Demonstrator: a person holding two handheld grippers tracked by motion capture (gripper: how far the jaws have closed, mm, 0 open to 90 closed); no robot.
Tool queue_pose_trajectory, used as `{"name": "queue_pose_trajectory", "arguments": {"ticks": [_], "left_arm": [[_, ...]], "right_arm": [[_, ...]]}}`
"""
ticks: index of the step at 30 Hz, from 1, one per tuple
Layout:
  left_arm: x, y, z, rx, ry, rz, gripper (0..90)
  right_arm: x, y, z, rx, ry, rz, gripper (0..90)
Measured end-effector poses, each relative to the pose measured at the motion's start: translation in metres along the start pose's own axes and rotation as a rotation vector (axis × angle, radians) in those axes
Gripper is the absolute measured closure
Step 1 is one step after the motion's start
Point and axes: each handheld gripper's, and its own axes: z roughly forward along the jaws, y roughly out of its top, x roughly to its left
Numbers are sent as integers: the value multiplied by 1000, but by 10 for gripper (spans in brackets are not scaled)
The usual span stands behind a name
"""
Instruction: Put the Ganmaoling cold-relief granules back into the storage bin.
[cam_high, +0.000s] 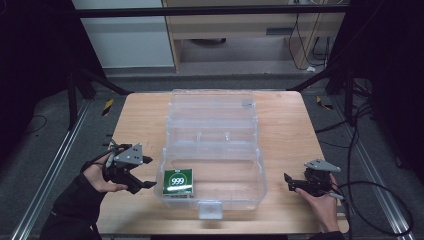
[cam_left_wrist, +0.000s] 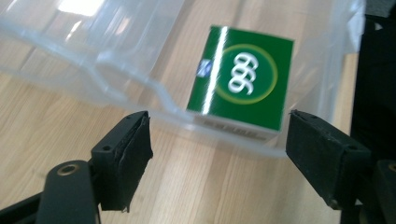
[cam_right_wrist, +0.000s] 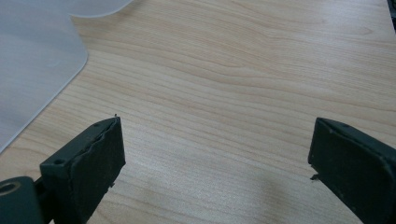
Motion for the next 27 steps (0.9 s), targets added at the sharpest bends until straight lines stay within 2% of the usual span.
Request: {"name": "queue_pose_trajectory", "arguments": {"ticks": [5,9,20,24,27], "left_arm": [[6,-25,1,-24,47,-86,215],[8,-44,5,-45,62,-156,218],[11,-82,31,-85,161,-363,210],[12,-93,39,-65,213,-432,200],[12,-98,42,-51,230,-461,200]], "right_arm": [[0,0,0,-2,-1,-2,40],[0,0,0,-2,-2,-1,40],[0,-1,1,-3,-4,-2,38],[0,-1,1,-2,-5,-3,38],[1,-1,1,-1,-2,-3,38]]}}
